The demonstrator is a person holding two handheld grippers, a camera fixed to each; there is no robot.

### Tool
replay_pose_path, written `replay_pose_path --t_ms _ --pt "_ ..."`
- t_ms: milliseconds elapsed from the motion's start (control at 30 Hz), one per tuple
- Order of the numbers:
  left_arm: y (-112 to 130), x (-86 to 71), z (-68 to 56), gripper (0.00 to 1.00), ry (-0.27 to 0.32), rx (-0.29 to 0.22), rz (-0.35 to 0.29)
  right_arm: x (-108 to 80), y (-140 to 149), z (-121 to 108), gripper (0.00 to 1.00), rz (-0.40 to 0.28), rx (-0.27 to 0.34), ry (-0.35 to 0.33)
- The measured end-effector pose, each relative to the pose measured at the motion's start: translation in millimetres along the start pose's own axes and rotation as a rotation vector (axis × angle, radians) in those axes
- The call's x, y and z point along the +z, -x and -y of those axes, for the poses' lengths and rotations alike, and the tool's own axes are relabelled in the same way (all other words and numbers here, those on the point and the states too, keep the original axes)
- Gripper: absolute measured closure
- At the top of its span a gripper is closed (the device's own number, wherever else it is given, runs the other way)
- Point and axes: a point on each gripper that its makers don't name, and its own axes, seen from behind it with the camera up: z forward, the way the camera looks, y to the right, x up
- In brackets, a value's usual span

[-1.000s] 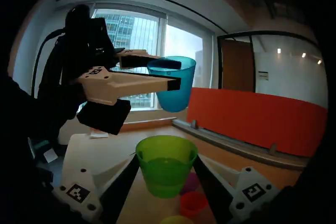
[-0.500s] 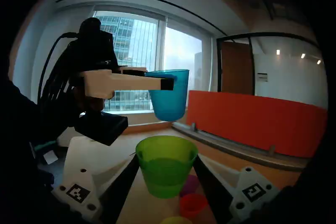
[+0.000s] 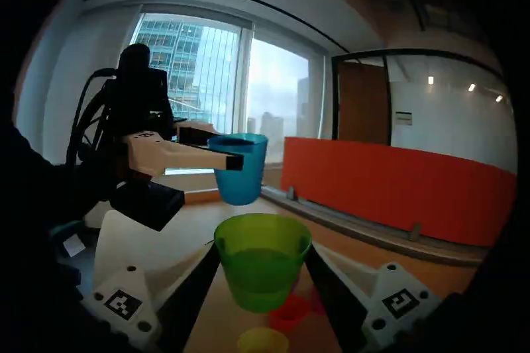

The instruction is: Pour water

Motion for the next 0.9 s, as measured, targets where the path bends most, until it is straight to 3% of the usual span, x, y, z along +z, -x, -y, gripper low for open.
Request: replay_pose_path --t_ms 433,900 --pt "50 -5.3 0.8 0.13 0.002 -0.031 0.057 -42.7 11 -46 0.10 0.021 0.016 0.110" --pt "77 -12.6 -4.0 0.13 0.024 -0.075 0.079 -78.2 15 -76 0.10 0.034 0.023 0.190"
